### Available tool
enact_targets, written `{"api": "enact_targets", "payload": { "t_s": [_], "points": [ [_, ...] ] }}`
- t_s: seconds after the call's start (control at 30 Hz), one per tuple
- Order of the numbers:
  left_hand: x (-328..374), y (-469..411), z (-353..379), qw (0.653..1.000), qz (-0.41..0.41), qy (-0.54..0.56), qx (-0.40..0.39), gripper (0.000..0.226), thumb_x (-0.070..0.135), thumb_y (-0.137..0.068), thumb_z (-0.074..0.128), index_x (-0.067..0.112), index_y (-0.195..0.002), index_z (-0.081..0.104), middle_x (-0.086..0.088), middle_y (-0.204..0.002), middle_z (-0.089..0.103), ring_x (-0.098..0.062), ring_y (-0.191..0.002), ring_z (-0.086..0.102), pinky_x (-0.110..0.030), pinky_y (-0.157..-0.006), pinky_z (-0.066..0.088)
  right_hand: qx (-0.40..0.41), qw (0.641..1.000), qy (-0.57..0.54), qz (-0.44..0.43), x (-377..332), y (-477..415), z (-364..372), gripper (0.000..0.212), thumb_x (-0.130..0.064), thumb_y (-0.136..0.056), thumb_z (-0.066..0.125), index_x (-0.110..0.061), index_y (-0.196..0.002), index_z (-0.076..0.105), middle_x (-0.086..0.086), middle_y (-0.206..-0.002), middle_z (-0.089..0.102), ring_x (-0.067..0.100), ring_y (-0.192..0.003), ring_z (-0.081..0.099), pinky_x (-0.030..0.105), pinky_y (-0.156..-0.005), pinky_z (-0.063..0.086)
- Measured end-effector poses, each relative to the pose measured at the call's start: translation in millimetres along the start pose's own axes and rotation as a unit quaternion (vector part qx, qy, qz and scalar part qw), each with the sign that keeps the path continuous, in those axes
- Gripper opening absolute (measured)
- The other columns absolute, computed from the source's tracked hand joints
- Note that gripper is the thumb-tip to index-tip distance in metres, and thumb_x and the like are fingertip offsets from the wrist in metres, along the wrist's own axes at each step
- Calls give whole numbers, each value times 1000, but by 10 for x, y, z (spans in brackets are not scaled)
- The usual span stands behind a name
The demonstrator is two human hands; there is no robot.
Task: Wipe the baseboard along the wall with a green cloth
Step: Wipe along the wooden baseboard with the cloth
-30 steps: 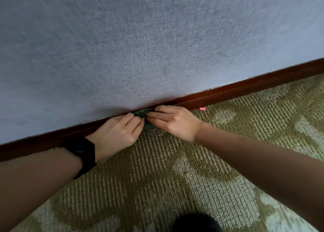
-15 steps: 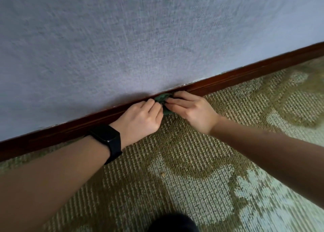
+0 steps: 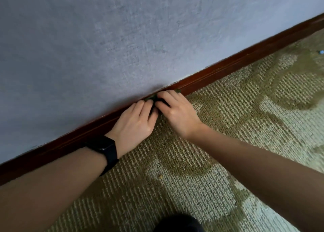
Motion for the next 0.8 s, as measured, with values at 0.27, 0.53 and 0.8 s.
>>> {"api": "enact_targets", "payload": {
  "t_s": [0.27,0.53,0.8],
  "points": [
    [272,-487,22,973,-182,126,-61,48,6,-78,64,-6,-123,52,-26,-126,55,-38,-116,52,-45,-98,45,158,940,-96,288,563,300,-53,20,2,-79,65,3,-99,66,21,-106,62,37,-96,57,36,-87,46],
    [277,-396,134,971,-66,188,-133,84,14,-62,66,-10,-136,34,-25,-143,39,-38,-134,32,-44,-111,28,170,815,-291,471,571,488,226,22,-9,-95,49,-9,-115,58,-9,-106,37,-7,-90,43,-14,-78,26],
    [486,-1098,112,971,36,200,-125,91,15,-73,64,-1,-145,10,-16,-156,11,-26,-143,6,-35,-117,12,285,731,-252,567,1227,681,-18,25,-1,-95,45,1,-116,60,-8,-103,53,-15,-85,51,-10,-75,33]
  ]
}}
Point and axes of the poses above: each hand's wrist, its own y-axis away from the middle knuckle, its own z-axis out of the palm, x = y × z, the point moved 8 cm from there along -y, towards the middle knuckle
